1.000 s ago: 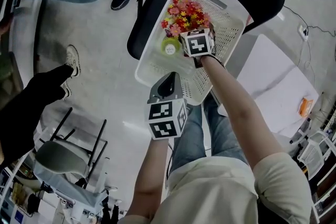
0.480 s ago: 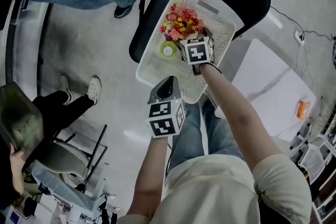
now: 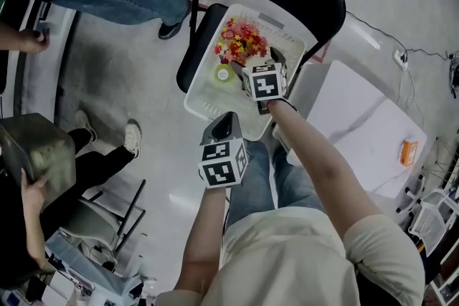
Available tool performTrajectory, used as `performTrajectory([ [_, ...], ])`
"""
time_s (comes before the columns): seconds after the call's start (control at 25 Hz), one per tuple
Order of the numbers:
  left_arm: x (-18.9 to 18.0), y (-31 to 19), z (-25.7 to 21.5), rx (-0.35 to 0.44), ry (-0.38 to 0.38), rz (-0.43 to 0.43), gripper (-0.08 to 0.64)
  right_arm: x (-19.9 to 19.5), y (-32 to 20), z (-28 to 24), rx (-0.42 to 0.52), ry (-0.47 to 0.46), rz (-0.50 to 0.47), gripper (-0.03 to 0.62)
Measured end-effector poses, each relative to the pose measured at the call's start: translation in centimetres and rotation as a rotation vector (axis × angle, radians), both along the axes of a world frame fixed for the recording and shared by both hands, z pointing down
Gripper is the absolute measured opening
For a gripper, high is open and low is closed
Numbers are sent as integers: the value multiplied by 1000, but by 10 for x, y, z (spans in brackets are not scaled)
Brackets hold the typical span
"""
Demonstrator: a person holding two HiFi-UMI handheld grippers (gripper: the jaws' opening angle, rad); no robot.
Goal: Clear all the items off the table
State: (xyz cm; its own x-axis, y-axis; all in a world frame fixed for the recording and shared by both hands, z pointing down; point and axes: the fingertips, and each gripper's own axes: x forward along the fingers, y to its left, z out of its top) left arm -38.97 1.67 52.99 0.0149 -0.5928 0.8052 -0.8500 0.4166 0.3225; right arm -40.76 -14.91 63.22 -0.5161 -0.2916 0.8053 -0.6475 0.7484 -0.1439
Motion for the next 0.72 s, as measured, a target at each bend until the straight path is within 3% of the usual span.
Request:
performTrajectory([
  [0.72, 51, 6, -46, 53, -40, 78, 8, 69, 34, -124, 84, -145, -14, 520],
])
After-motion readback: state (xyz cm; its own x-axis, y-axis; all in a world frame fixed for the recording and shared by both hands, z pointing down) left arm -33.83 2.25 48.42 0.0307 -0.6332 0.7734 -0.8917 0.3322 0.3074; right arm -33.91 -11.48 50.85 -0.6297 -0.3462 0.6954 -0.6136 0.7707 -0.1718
